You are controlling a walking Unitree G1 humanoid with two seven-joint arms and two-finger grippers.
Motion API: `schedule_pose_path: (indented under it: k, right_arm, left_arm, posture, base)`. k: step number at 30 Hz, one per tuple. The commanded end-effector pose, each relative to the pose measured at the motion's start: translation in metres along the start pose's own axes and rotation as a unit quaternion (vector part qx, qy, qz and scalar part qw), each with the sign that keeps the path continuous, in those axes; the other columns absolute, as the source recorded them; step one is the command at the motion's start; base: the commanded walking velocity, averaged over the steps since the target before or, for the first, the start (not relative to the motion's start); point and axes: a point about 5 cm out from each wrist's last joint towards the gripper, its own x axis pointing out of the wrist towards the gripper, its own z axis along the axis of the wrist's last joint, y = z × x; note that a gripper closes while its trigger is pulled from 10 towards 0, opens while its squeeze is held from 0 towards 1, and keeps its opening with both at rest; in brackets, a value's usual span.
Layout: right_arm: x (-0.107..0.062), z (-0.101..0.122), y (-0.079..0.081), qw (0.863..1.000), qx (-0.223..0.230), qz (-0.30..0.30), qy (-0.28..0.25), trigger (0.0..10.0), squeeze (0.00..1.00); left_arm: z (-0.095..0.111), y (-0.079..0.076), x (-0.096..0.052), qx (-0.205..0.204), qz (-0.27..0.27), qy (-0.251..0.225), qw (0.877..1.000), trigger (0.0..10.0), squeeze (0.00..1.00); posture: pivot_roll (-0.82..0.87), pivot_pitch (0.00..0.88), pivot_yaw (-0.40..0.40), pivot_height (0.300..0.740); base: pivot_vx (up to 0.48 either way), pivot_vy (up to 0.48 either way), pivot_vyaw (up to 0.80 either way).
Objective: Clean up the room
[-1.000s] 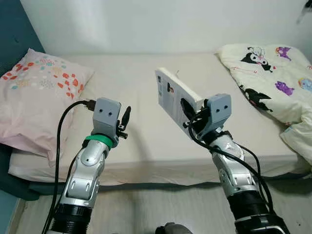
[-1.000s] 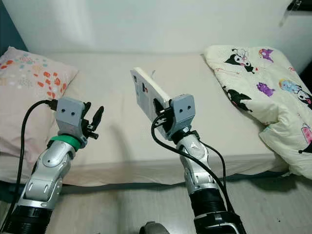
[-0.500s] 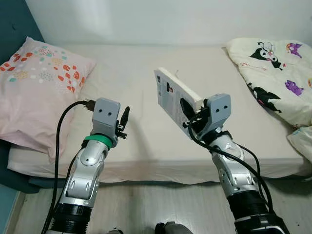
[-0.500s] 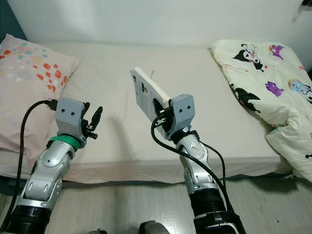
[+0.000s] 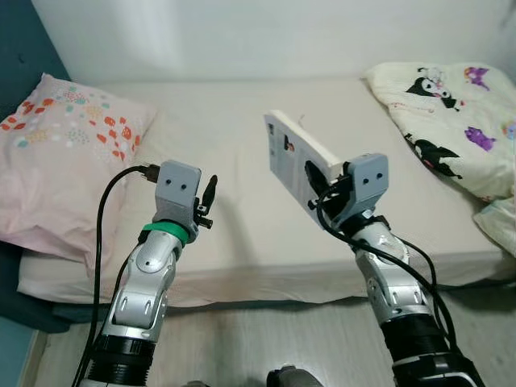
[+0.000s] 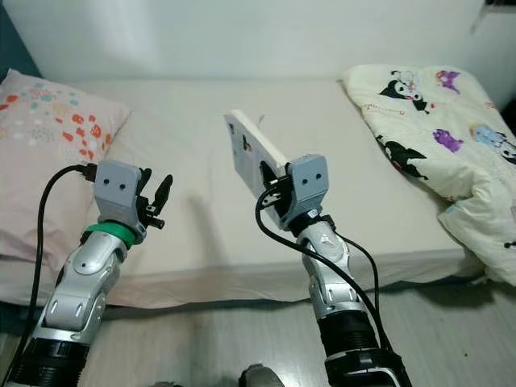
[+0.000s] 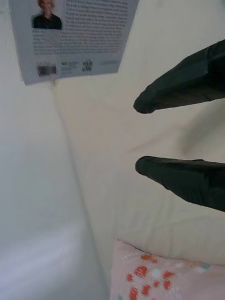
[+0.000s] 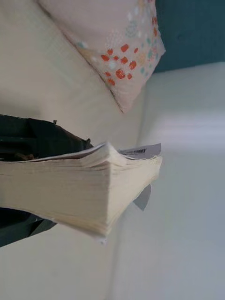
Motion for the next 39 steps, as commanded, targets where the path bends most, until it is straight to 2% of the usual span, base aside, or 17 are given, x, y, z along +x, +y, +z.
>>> schedule_pose_path:
  k: [1, 20, 26, 39]
  right_arm:
    - [0.0012, 0.0023, 0.0021, 1.0, 0.003, 0.005, -0.009, 10.0, 0.0]
    - [-0.0003, 0.002, 0.0017, 1.0, 0.002, 0.005, -0.007, 10.0, 0.0]
    - [-0.0006, 0.0019, 0.0019, 1.0, 0.003, 0.006, -0.007, 10.0, 0.0]
    - [-0.0021, 0.0012, 0.0014, 1.0, 0.003, 0.006, -0.004, 10.0, 0.0]
  left_arm:
    - [-0.0051, -0.0023, -0.0008, -0.004, -0.003, 0.012, 1.0, 10.0, 0.0]
    - [-0.0056, -0.0043, -0.0018, -0.007, -0.004, 0.012, 1.0, 10.0, 0.0]
    - [-0.0043, -0.0056, -0.0024, 0.001, -0.007, 0.006, 1.0, 10.0, 0.0]
    - [-0.0048, -0.0084, -0.0039, 0.002, -0.012, 0.003, 1.0, 10.0, 0.0]
  posture:
    - [-0.08, 0.04, 0.014, 0.72]
    - [-0.08, 0.048, 0.011, 0.72]
    - [-0.08, 0.054, 0.009, 0.72]
    - [-0.09, 0.06, 0.008, 0.72]
  base:
    - [0.0, 0.48, 0.0]
    - [0.0, 0.449, 0.0]
    - [0.0, 0.0, 0.0]
    - [0.0, -0.455, 0.0]
